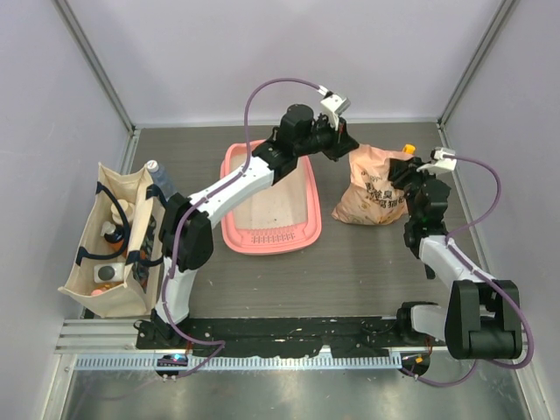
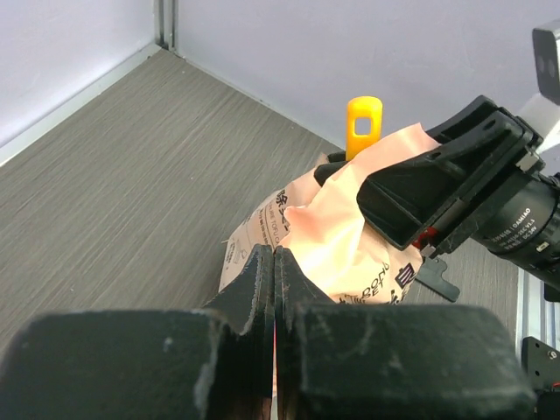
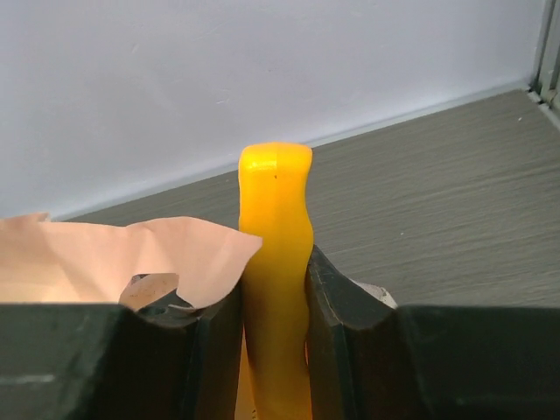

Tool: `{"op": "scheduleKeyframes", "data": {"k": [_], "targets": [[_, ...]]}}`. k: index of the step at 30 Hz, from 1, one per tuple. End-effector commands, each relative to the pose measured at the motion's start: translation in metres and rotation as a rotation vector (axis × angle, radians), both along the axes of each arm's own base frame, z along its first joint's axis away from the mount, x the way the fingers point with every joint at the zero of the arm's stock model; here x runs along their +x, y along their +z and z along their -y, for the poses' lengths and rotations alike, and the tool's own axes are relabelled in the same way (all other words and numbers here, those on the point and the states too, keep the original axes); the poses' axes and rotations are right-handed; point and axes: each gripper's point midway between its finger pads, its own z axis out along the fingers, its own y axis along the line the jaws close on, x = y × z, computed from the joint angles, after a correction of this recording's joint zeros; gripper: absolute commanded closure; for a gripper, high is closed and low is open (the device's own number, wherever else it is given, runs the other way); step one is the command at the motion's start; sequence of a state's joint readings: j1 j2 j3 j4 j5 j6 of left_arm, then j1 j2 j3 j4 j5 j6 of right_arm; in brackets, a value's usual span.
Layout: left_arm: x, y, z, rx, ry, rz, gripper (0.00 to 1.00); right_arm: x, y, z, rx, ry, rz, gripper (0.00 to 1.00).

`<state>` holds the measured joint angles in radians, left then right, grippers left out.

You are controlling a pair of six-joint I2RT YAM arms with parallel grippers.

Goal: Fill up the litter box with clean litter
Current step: 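Scoop the cat litter from the cat litter bag.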

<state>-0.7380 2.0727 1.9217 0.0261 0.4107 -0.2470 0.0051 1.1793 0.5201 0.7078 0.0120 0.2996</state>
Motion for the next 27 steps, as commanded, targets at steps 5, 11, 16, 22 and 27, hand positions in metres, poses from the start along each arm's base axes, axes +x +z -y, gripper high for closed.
{"op": "scheduleKeyframes", "data": {"k": [5, 11, 16, 22, 27], "targets": [[-0.005, 0.056, -0.012, -0.073, 0.015, 0.115, 1.00, -0.005, -0.081, 0.000, 0.573, -0.020, -0.333, 0.99], [-0.003, 0.060, -0.011, -0.078, 0.020, 0.125, 1.00, 0.011, -0.079, 0.041, 0.744, -0.123, -0.337, 0.99], [-0.003, 0.062, -0.013, -0.077, 0.021, 0.133, 1.00, 0.017, -0.069, 0.061, 0.801, -0.108, -0.324, 0.99], [-0.005, 0.064, -0.013, -0.082, 0.021, 0.136, 1.00, 0.014, -0.060, 0.091, 0.837, -0.166, -0.292, 0.99], [-0.006, 0.070, -0.015, -0.086, 0.021, 0.145, 1.00, 0.012, -0.039, 0.109, 0.862, -0.194, -0.226, 0.99]]}}
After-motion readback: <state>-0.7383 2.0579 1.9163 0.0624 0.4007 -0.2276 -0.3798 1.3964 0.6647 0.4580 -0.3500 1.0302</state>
